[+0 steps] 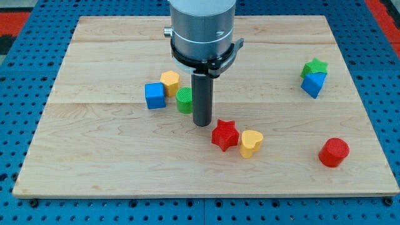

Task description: Push the red star and yellow heart to the left of the red circle

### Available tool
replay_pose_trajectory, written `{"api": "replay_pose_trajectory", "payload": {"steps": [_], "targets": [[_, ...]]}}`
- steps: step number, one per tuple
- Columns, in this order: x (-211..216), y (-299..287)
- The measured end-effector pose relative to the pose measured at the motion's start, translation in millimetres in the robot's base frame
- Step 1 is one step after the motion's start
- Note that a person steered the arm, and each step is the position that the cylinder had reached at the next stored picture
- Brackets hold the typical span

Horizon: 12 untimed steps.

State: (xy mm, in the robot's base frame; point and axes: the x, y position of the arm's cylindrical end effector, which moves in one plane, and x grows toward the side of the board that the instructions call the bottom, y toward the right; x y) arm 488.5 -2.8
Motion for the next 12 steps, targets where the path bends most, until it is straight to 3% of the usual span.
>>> {"api": "replay_pose_trajectory", "payload": {"steps": [2, 6, 12], "targets": [[23.6, 19.1], [23.6, 146.7], [24.3, 150.9]]}}
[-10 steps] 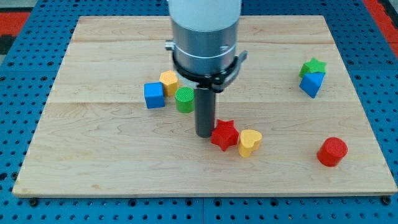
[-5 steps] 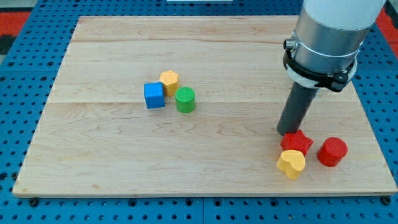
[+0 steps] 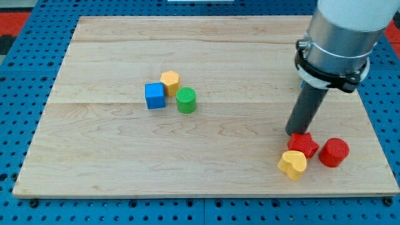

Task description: Push the red star and yellow heart to the left of the red circle

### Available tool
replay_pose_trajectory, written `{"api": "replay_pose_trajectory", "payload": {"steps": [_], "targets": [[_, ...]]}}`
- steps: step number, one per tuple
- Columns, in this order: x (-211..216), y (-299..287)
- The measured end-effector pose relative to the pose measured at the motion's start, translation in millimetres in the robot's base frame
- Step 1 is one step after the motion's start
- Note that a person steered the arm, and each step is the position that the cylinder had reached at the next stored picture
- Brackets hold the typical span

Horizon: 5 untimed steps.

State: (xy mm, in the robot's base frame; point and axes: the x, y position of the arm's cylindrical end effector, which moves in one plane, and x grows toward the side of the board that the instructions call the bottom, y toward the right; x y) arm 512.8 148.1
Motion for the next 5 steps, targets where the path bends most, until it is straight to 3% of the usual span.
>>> {"api": "replay_pose_trajectory", "payload": {"steps": [3, 5], "targets": [[30.9, -85.4], [63.9, -73.4]]}}
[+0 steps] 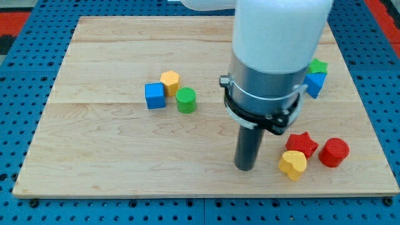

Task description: Push the red star and yellow heart to the left of the red circle

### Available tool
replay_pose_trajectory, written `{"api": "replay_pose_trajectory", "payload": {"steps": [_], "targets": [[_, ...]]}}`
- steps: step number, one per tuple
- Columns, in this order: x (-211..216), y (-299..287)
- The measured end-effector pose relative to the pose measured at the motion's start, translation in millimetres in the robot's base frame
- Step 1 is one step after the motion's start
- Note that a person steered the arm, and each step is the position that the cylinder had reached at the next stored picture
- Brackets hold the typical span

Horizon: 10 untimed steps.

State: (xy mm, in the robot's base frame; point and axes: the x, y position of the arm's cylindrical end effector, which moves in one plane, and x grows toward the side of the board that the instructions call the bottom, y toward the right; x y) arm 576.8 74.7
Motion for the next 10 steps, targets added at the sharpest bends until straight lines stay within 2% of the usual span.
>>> {"api": "replay_pose_trajectory", "payload": {"steps": [1, 10], "targets": [[-1.4, 39.4], [0.3, 70.8]]}}
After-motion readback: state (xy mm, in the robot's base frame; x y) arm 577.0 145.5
